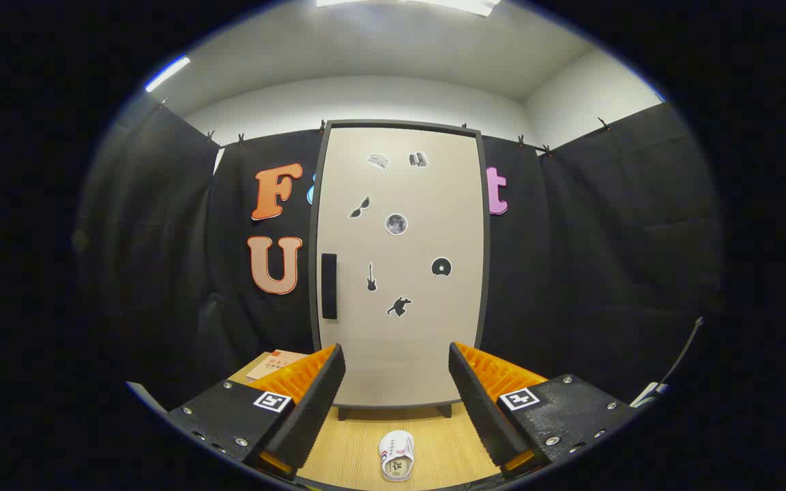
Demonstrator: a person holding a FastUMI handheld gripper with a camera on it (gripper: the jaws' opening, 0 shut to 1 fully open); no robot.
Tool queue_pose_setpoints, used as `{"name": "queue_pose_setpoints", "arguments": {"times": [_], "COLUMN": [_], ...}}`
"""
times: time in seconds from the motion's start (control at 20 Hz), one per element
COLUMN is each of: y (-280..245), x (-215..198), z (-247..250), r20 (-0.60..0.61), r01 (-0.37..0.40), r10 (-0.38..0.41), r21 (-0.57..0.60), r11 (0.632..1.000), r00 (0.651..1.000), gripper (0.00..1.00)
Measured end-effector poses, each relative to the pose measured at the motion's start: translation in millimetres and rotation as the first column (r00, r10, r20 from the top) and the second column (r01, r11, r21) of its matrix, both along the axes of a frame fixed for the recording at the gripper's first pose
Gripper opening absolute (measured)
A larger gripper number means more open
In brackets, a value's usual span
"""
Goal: Open the shoe cabinet door, grab the shoes and put them into the shoe cabinet, then close the shoe cabinet door.
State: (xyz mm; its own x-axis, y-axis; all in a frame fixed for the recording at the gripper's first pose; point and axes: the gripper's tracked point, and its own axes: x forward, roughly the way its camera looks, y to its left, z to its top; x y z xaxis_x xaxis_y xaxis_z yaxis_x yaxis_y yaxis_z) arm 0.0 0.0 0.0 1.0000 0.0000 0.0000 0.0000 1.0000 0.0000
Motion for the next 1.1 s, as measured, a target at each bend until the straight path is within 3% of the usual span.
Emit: {"name": "queue_pose_setpoints", "arguments": {"times": [0.55,1.1], "y": [1,21], "x": [0,9], "z": [4,-5], "r20": [0.007,-0.021], "r01": [0.009,-0.030], "r10": [-0.008,0.031], "r21": [-0.017,0.013], "r11": [1.000,0.999], "r00": [1.000,0.999], "gripper": [0.96,0.95]}}
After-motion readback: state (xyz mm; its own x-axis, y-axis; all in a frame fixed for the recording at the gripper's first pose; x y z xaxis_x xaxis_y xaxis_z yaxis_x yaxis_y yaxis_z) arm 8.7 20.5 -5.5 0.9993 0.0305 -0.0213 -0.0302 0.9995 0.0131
